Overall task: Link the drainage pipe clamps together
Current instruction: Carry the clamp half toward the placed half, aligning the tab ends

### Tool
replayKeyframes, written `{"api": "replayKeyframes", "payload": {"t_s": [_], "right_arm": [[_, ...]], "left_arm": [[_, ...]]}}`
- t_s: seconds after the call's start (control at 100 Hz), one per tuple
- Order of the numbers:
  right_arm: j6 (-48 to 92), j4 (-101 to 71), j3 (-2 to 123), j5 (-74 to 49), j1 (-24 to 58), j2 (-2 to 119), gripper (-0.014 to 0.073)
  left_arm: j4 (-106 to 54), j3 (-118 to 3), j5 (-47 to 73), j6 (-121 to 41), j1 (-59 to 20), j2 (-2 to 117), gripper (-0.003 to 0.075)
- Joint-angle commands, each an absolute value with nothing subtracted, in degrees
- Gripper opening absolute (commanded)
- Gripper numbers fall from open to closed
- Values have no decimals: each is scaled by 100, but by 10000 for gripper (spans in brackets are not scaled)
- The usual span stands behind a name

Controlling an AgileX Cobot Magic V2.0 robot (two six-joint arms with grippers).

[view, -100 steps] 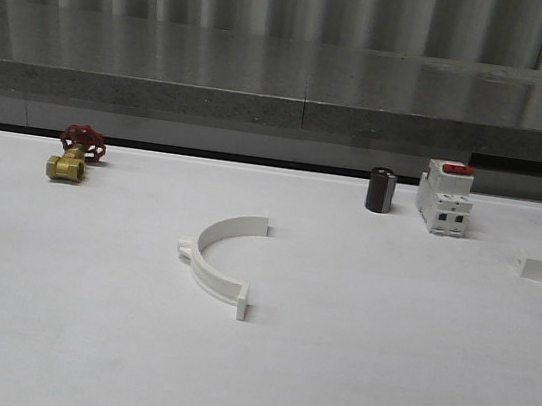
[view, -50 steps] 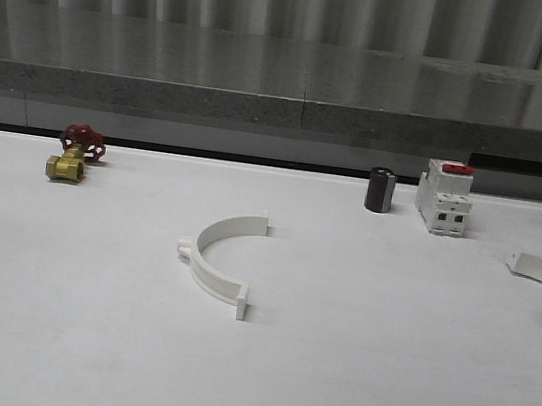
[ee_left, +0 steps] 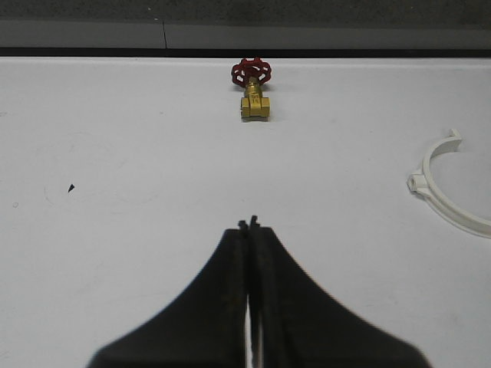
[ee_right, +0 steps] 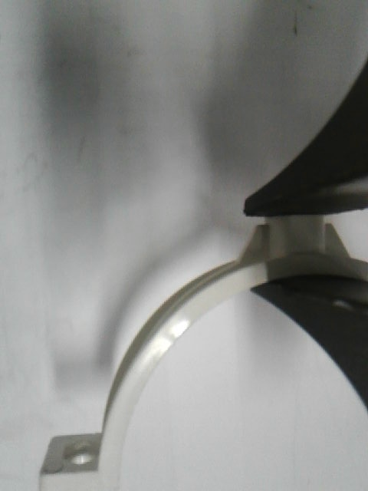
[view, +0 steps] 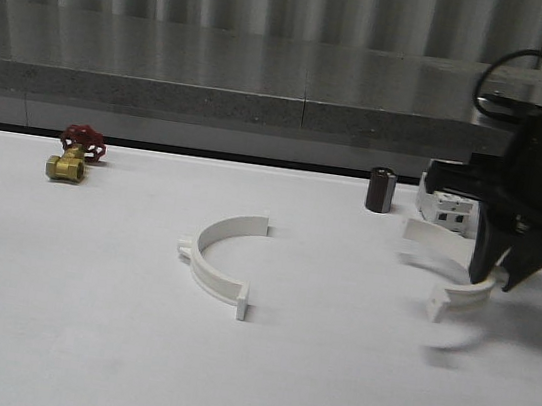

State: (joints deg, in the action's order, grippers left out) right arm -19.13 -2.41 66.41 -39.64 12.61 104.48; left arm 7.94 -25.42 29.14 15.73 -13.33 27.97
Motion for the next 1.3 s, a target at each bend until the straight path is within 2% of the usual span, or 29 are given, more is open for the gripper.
{"api": "replayKeyframes", "payload": {"t_s": [0.0, 0.29, 0.49, 0.83, 1.29], "right_arm": [[-2739, 360, 6995, -4054, 1621, 10141, 28], [-4037, 1075, 7374, -4097, 2304, 10153, 28], [-4134, 1068, 7428, -4030, 2449, 10435, 28], [-4167, 1037, 8207, -4168, 2848, 11069, 28], [-4363, 1034, 8268, -3996, 3069, 11400, 28]], "left_arm": [[826, -2697, 2552, 1578, -1321, 2807, -20], [826, -2697, 2552, 1578, -1321, 2807, -20], [826, -2697, 2552, 1578, -1321, 2807, -20], [826, -2697, 2552, 1578, -1321, 2807, -20], [826, -2697, 2552, 1578, -1321, 2807, -20]]}}
